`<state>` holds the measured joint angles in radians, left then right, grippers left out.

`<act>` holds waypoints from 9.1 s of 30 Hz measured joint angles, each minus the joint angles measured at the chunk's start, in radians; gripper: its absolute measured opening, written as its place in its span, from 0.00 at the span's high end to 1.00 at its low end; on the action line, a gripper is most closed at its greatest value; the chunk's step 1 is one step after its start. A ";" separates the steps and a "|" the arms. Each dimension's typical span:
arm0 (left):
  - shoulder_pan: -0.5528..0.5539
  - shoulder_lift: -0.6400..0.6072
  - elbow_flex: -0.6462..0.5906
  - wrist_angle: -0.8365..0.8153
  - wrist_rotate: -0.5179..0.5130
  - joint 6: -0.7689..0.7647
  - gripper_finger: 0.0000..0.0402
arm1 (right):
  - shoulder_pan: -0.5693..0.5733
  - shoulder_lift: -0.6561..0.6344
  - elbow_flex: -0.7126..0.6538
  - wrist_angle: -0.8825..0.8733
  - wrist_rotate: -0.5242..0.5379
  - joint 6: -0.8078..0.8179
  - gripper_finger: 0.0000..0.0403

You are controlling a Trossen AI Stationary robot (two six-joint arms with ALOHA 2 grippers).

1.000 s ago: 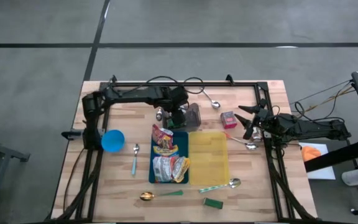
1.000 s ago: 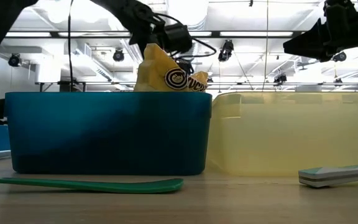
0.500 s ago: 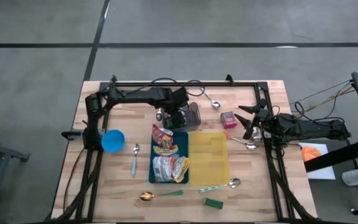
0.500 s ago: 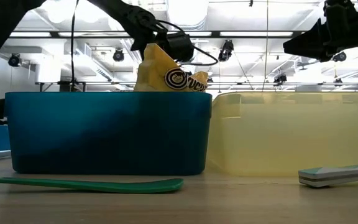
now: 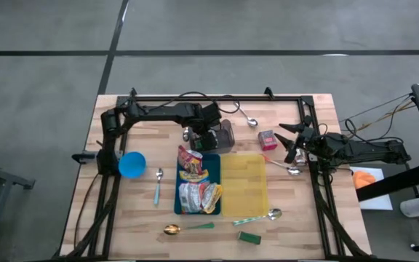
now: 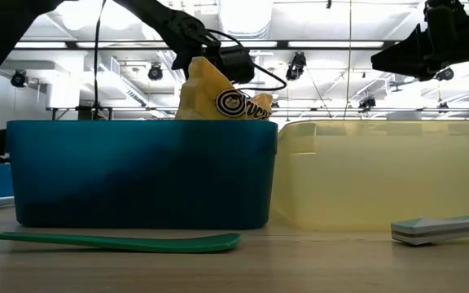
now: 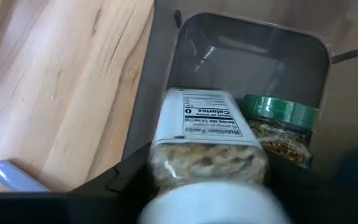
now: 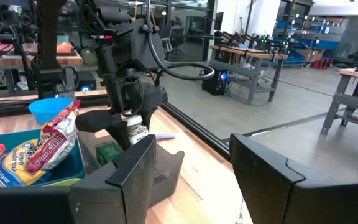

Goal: Pick & Place Food Item
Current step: Put the white spice bottle into the black bin, then put the red spice can into the black bin

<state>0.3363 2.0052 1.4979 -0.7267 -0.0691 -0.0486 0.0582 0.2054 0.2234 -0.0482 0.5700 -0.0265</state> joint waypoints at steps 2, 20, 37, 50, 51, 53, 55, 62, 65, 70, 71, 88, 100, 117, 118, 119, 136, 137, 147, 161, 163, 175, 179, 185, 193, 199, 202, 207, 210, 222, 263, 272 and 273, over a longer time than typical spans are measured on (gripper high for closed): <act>0.000 0.000 0.000 0.001 0.000 0.000 0.37 | 0.000 0.000 0.000 0.000 0.000 0.000 0.51; -0.001 -0.028 0.002 0.004 -0.001 -0.003 0.16 | 0.000 0.000 0.000 0.000 0.000 0.000 0.51; -0.005 -0.399 -0.265 0.307 0.041 0.016 0.16 | 0.000 0.000 0.000 0.000 0.000 0.000 0.51; -0.009 -0.922 -0.790 0.706 0.040 0.053 0.16 | 0.000 0.000 0.000 0.000 0.000 0.000 0.51; -0.009 -0.957 -0.823 0.726 0.040 0.057 0.16 | 0.000 0.000 0.000 0.000 0.000 0.000 0.51; -0.009 -1.027 -0.881 0.755 0.040 0.063 0.16 | 0.000 0.000 0.000 0.000 0.000 0.000 0.51; -0.009 -1.094 -0.931 0.765 0.040 0.079 0.16 | 0.000 0.000 0.000 0.000 0.000 0.000 0.51; -0.009 -1.285 -1.079 0.843 0.036 0.103 0.16 | 0.000 0.000 0.000 0.000 0.000 0.000 0.51; -0.009 -1.345 -1.111 0.867 0.036 0.105 0.16 | 0.000 0.000 0.000 0.000 0.000 0.000 0.51; -0.009 -1.418 -1.146 0.864 0.036 0.103 0.16 | 0.000 0.000 0.000 0.000 0.000 0.000 0.51; -0.009 -1.432 -1.149 0.861 0.031 0.102 0.16 | 0.000 0.000 0.000 0.000 0.000 0.000 0.51; -0.009 -1.558 -1.210 0.863 -0.009 0.101 0.16 | 0.000 0.000 0.000 0.000 0.000 0.000 0.51; -0.009 -1.558 -1.210 0.858 0.021 0.075 0.16 | 0.000 0.000 0.000 0.000 0.000 0.000 0.51; -0.009 -1.558 -1.210 0.835 0.021 0.067 0.16 | 0.000 0.001 0.000 0.000 0.000 0.000 0.51; -0.009 -1.558 -1.210 0.835 0.021 0.066 0.16 | 0.000 0.001 0.000 0.000 0.000 0.000 0.51; -0.009 -1.558 -1.210 0.834 0.021 0.067 0.16 | 0.000 0.001 0.000 0.000 0.000 0.000 0.51; -0.009 -1.558 -1.210 0.826 0.021 0.064 0.16 | 0.000 0.001 0.000 0.000 0.000 0.000 0.51; -0.009 -1.558 -1.210 0.826 0.021 0.064 0.16 | 0.000 0.001 0.000 0.000 0.000 0.000 0.51; -0.009 -1.558 -1.210 0.826 0.021 0.064 0.16 | 0.000 0.001 0.000 0.000 0.000 0.000 0.51; -0.009 -1.558 -1.210 0.826 0.021 0.067 0.16 | 0.000 -0.001 0.000 0.086 -0.010 0.406 0.51; -0.009 -1.558 -1.210 0.826 0.021 0.067 0.16 | 0.000 0.000 0.000 0.107 -0.010 0.408 0.51; -0.009 -1.558 -1.210 0.826 0.021 0.067 0.16 | 0.000 0.001 0.000 0.219 -0.010 0.426 0.51; -0.009 -1.558 -1.210 0.826 0.021 0.067 0.16 | 0.000 0.000 0.000 0.252 -0.018 0.427 0.51; -0.009 -1.558 -1.210 0.826 0.021 0.066 0.16 | 0.000 0.001 0.000 0.270 -0.014 0.443 0.51; -0.009 -1.558 -1.210 0.825 0.021 0.066 0.16 | -0.001 0.036 0.000 0.272 0.102 0.538 0.51; -0.009 -1.558 -1.210 0.823 0.021 0.066 0.16 | 0.000 0.094 0.043 0.253 0.122 0.544 0.51; -0.009 -1.558 -1.210 0.818 0.021 0.066 0.16 | 0.000 0.160 0.116 0.153 0.128 0.544 0.51; -0.009 -1.558 -1.211 0.790 0.021 0.064 0.16 | 0.000 0.305 0.294 -0.138 0.219 0.604 0.51; -0.009 -1.558 -1.211 0.764 0.021 0.064 0.16 | -0.009 0.375 0.419 -0.402 0.237 0.825 0.51; -0.009 -1.558 -1.211 0.598 0.021 0.065 0.16 | -0.053 0.672 0.705 -0.897 0.101 1.200 0.51; -0.009 -1.558 -1.211 0.295 0.021 0.066 0.16 | -0.288 0.912 0.478 -0.696 -0.081 1.056 0.09; -0.009 -1.558 -1.211 0.295 0.021 0.066 0.16 | -0.288 1.028 0.471 -0.660 -0.082 1.044 0.09; -0.009 -1.558 -1.211 0.295 0.021 0.066 0.16 | -0.288 1.040 0.471 -0.653 -0.082 1.044 0.09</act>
<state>0.3275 0.4477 0.2871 -0.4316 -0.0479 0.0174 -0.2298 1.2450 0.6941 -0.7011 0.4884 1.0177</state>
